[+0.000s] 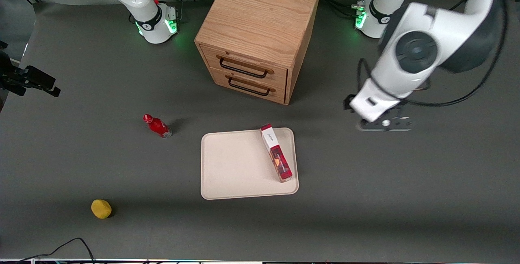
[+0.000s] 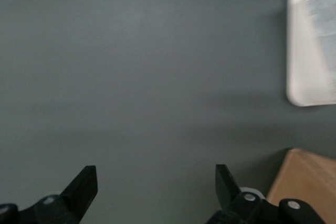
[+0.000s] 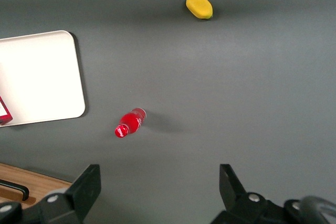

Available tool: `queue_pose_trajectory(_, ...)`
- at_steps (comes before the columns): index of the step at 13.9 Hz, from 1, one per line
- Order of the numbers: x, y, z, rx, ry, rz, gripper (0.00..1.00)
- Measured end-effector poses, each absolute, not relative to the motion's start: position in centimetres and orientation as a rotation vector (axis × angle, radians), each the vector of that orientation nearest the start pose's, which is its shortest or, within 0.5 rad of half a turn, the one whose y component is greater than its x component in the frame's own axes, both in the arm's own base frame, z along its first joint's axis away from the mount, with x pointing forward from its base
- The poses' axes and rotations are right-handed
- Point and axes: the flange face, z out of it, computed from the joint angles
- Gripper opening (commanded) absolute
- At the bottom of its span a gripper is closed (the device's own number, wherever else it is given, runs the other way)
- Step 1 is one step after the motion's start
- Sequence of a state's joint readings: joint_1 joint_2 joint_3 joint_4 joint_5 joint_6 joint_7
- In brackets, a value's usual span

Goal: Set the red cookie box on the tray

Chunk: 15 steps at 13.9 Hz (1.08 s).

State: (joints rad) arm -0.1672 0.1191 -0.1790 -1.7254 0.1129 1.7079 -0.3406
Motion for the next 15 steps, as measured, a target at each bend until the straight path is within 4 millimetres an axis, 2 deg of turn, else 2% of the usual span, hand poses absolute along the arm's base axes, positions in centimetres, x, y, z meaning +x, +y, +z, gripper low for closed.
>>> queue_pose_trajectory(4, 52.1, -7.0, 52.8, -3.024, 0.078, 0.138, 1.00)
queue_pose_trajectory(6, 51.3, -1.1, 54.1, -3.051, 0.113, 0.124, 1.00)
queue_pose_trajectory(8, 50.9, 3.5, 54.6, -3.071, 0.092, 0.112, 1.00)
queue_pose_trajectory(9, 50.9, 4.7, 54.8, -3.074, 0.076, 0.100, 1.00)
queue_pose_trajectory(10, 51.0, 4.9, 55.2, -3.074, 0.072, 0.081, 1.00)
queue_pose_trajectory(15, 51.4, 2.8, 57.0, -3.070, 0.109, 0.019, 1.00)
